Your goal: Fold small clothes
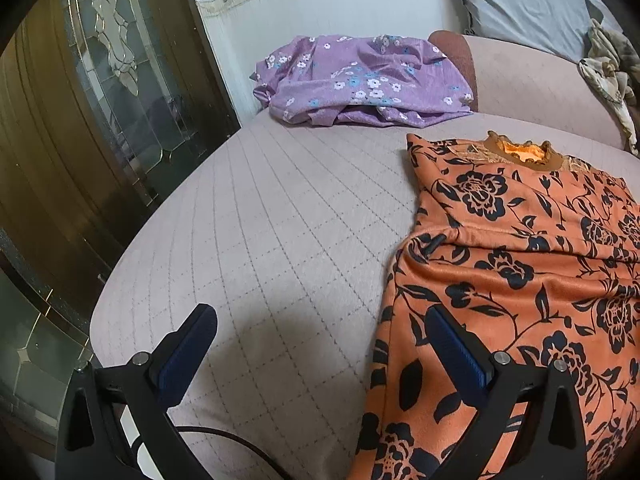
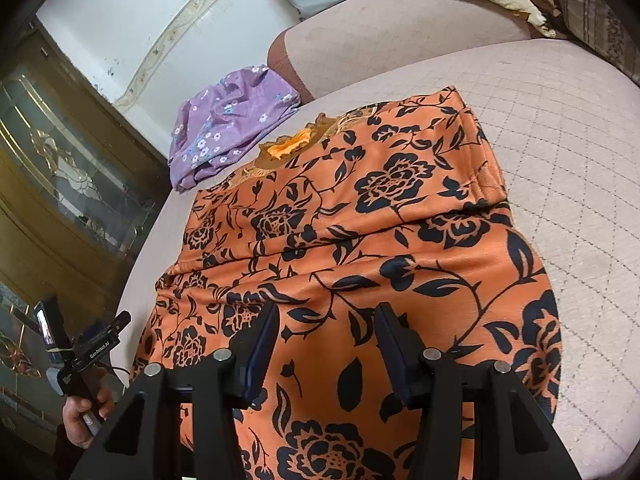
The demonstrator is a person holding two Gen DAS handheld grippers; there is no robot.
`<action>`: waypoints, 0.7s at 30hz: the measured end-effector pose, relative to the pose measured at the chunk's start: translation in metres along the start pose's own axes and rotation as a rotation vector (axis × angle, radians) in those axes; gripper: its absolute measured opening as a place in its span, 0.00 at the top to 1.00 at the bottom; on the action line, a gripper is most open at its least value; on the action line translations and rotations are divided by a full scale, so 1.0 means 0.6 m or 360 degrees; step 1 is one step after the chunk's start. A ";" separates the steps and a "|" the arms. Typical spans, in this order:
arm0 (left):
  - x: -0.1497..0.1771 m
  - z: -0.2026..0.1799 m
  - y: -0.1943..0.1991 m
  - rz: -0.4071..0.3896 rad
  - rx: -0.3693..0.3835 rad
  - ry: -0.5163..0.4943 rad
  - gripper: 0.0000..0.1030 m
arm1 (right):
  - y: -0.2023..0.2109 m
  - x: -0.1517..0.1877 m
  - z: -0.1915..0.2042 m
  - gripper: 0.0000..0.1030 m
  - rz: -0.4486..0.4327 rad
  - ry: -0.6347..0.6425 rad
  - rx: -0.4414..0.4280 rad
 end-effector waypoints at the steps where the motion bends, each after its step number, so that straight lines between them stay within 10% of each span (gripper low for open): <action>1: 0.002 -0.001 0.000 0.0004 0.0005 -0.0002 0.00 | -0.002 0.002 0.002 0.48 0.0005 0.0013 0.0002; 21: 0.021 -0.029 -0.003 0.0067 0.0096 -0.0031 0.00 | -0.015 0.012 0.008 0.41 0.0052 0.0035 -0.0014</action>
Point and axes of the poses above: each gripper's, at about its wrist camera, not at the fingertips, and y roughly against the way its jaws point, z to its left, x to its underside, the point moved 8 cm from there along -y, roughly the way its jaws point, and after that the axes turned 4 degrees about x, right-handed, at the moved point
